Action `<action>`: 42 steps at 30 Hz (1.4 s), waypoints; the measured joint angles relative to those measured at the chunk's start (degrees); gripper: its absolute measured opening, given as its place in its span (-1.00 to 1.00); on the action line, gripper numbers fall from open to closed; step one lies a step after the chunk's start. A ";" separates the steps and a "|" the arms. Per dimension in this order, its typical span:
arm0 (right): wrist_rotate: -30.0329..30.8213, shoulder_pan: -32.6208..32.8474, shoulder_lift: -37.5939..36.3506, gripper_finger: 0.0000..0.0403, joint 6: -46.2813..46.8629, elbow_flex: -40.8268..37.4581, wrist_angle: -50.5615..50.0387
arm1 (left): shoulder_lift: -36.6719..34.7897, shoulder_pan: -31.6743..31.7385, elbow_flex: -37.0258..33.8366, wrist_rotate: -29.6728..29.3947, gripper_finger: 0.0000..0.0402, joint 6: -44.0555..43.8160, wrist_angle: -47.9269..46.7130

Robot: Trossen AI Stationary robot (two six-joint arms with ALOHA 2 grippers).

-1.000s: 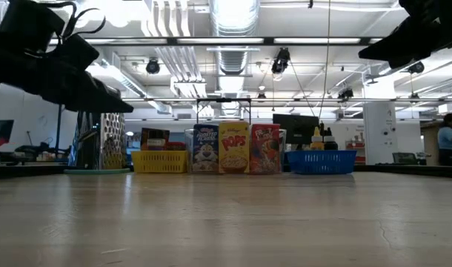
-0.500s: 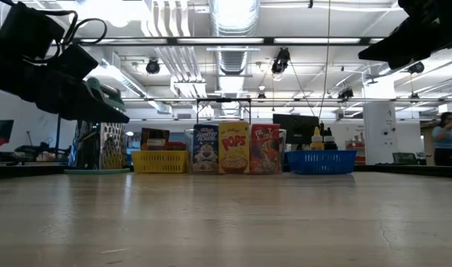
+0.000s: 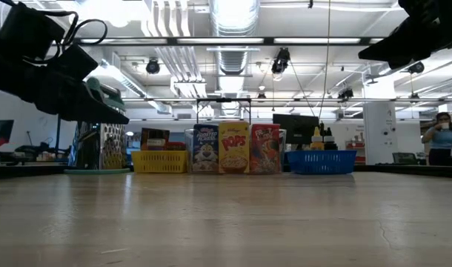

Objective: Pick & Place Kitchen Items
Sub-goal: Return to Home Position

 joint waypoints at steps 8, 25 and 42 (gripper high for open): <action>0.00 -0.01 0.01 -0.96 -0.15 0.00 0.00 | 0.00 0.00 0.00 1.46 0.12 -2.43 -2.09; 0.02 -0.02 0.01 -0.96 -0.60 0.00 0.02 | -19.86 -0.26 -1.41 18.46 0.12 -0.01 -5.60; 0.02 -0.02 0.08 -0.96 -0.48 0.00 0.02 | -34.27 -0.66 -1.97 18.69 0.12 -1.25 -10.37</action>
